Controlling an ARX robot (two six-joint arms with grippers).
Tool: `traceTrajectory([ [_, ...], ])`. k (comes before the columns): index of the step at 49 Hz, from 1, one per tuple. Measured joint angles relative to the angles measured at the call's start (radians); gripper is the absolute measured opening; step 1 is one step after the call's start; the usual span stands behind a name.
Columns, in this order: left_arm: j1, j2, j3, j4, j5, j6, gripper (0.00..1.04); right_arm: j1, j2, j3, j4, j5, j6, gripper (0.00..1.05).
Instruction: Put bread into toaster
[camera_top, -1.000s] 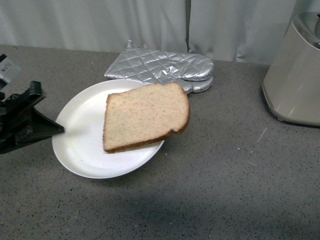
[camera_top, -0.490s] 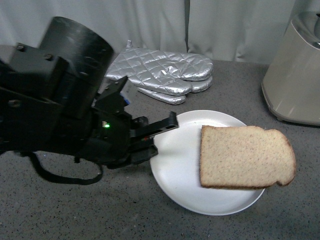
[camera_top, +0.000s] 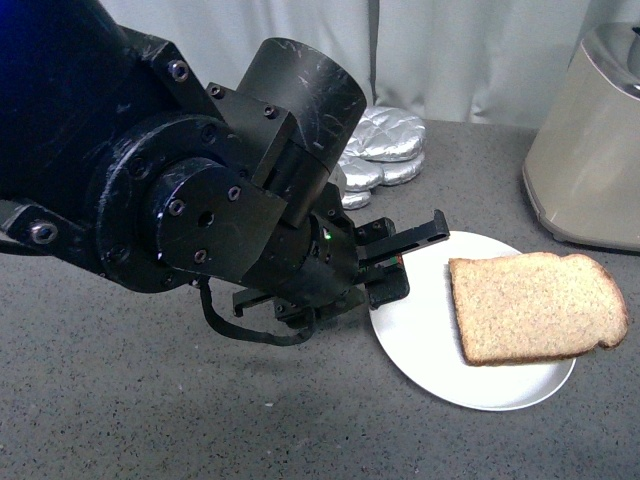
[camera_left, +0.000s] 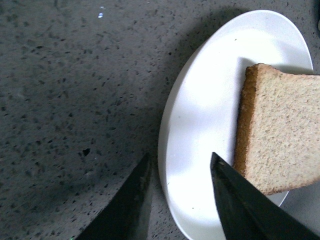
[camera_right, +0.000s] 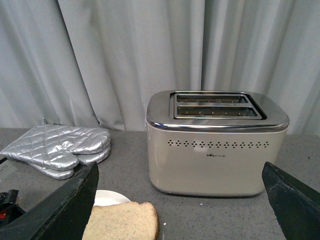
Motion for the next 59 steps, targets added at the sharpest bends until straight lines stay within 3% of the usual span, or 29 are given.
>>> traceTrajectory([
  [9,0.073,-0.109,-0.136,0.051,0.004,0.004,0.63,0.0,0.0,0.0,0.0,0.0,0.0,0.95],
  [14,0.206,-0.299,-0.309,0.121,0.042,0.013,0.85,0.0,0.0,0.0,0.0,0.0,0.0,0.95],
  [18,0.368,-0.508,-0.48,0.101,0.096,0.045,1.0,0.0,0.0,0.0,0.0,0.0,0.0,0.95],
  [21,0.497,-0.647,-0.604,0.094,0.122,0.074,0.96,0.0,0.0,0.0,0.0,0.0,0.0,0.95],
  [24,0.552,-0.757,-0.806,0.465,-0.105,0.262,0.82,0.0,0.0,0.0,0.0,0.0,0.0,0.95],
  [26,0.555,-0.918,-0.927,0.567,-0.19,0.398,0.73,0.0,0.0,0.0,0.001,-0.003,0.0,0.95],
  [32,0.555,-1.559,-1.003,0.104,-0.217,0.595,0.51,0.0,0.003,0.0,-0.001,-0.002,0.0,0.95],
  [38,0.554,-1.989,-1.003,-0.186,-0.216,0.657,0.33,0.0,0.001,0.0,-0.001,0.001,0.0,0.95],
  [46,0.554,-2.137,-1.003,-0.236,-0.218,0.686,0.04,0.0,0.0,0.0,-0.001,0.0,0.0,0.95],
  [59,0.554,-2.14,-1.003,-0.238,-0.218,0.697,0.04,0.0,0.0,0.0,-0.001,0.0,0.0,0.95],
])
